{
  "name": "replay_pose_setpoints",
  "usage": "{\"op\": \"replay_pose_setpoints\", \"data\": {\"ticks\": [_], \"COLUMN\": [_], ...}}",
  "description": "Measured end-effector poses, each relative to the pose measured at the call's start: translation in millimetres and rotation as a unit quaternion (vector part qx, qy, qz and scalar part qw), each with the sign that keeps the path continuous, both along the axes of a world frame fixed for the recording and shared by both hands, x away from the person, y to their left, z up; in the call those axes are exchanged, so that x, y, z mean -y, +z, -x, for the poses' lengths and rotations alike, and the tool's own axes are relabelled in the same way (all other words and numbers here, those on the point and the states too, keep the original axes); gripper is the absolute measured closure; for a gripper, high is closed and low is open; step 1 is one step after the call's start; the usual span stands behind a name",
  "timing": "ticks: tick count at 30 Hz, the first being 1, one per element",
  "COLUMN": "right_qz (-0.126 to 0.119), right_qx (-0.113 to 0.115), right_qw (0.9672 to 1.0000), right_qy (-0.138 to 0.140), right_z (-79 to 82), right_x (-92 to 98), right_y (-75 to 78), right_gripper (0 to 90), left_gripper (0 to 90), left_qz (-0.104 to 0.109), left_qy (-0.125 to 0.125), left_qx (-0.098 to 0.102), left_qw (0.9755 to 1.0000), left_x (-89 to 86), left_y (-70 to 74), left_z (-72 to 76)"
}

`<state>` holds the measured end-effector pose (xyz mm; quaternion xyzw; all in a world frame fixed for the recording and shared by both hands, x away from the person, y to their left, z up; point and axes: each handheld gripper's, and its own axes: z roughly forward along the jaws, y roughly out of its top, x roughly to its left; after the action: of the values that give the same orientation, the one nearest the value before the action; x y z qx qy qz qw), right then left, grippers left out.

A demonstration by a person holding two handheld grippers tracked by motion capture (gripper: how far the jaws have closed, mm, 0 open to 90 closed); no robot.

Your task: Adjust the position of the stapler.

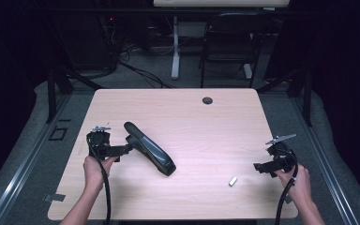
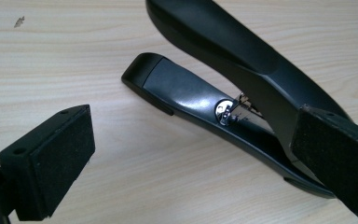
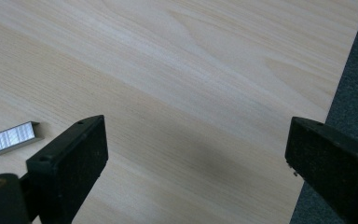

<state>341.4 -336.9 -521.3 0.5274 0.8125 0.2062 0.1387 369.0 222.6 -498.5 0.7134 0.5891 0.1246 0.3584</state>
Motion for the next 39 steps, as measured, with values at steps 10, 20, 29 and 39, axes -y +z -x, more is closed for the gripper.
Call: {"op": "replay_pose_setpoints", "data": {"ticks": [10,20,29,39], "right_qz": [0.004,0.007,-0.001,0.000], "right_qx": [-0.003,-0.008,-0.007,-0.008], "right_qw": [1.0000,0.9999,1.0000,1.0000], "right_qy": [-0.004,0.003,-0.002,0.002], "right_z": [-0.4,-0.7,0.1,1.0], "right_x": [-0.4,-0.4,1.4,0.4], "right_y": [-1.9,-2.3,-2.9,-1.8], "right_gripper": [5.7,5.6,5.7,5.7], "left_gripper": [0.0,0.0,0.0,0.0], "left_qz": [0.011,-0.010,-0.041,-0.055], "left_qy": [0.019,0.020,0.023,0.041], "left_qx": [0.028,0.023,0.004,-0.009], "left_qw": [0.9994,0.9995,0.9989,0.9976], "left_x": [22.2,47.4,60.8,60.2], "left_y": [13.5,10.4,-1.0,-11.5], "left_z": [-11.1,-27.7,-41.7,-51.5]}}
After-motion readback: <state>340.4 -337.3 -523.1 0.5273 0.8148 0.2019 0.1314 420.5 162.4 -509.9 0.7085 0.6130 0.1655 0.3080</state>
